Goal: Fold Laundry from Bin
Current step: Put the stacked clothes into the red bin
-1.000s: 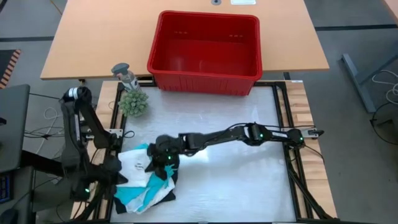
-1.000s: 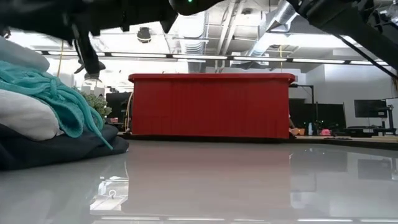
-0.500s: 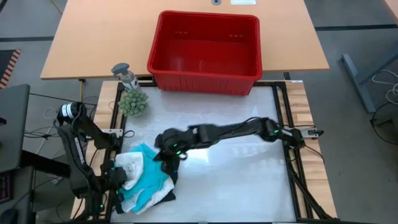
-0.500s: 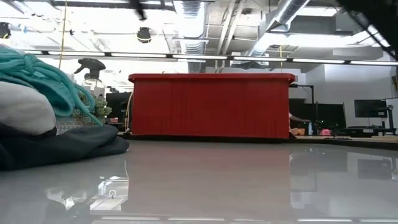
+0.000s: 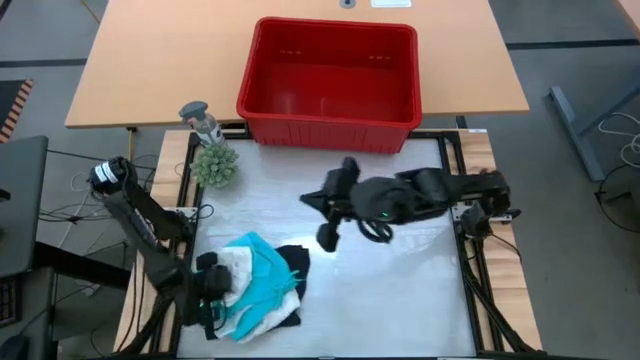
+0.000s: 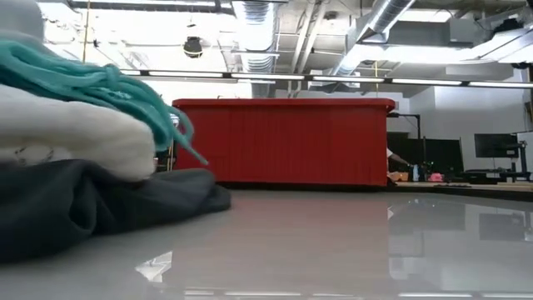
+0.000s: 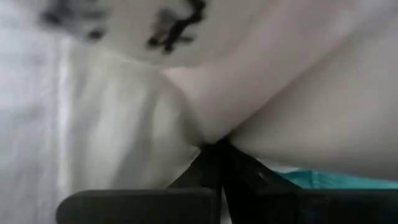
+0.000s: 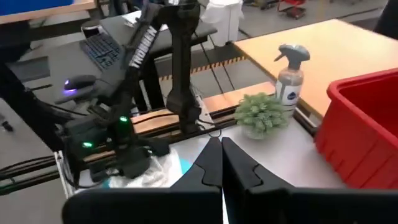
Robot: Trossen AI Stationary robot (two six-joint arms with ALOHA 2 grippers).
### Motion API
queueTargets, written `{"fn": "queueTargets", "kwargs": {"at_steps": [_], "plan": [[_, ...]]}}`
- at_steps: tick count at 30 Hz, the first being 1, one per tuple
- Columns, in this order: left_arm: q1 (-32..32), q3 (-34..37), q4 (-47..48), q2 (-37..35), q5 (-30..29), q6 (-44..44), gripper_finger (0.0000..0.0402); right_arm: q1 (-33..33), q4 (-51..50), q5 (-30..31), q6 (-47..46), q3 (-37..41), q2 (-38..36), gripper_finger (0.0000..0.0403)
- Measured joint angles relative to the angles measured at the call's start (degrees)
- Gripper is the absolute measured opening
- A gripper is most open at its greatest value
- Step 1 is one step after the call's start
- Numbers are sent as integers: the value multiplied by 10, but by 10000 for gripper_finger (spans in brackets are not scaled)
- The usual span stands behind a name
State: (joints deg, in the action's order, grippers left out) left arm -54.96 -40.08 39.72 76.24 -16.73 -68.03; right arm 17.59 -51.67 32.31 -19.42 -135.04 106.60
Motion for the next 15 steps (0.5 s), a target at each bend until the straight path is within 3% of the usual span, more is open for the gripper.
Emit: {"fn": "queueTargets", "kwargs": {"at_steps": [5, 15], "plan": [[130, 34, -112, -16, 9, 149, 0, 21, -28, 47, -6, 0, -9, 21], [356, 29, -307, 66, 130, 354, 0, 28, -102, 54, -100, 10, -4, 29]]}}
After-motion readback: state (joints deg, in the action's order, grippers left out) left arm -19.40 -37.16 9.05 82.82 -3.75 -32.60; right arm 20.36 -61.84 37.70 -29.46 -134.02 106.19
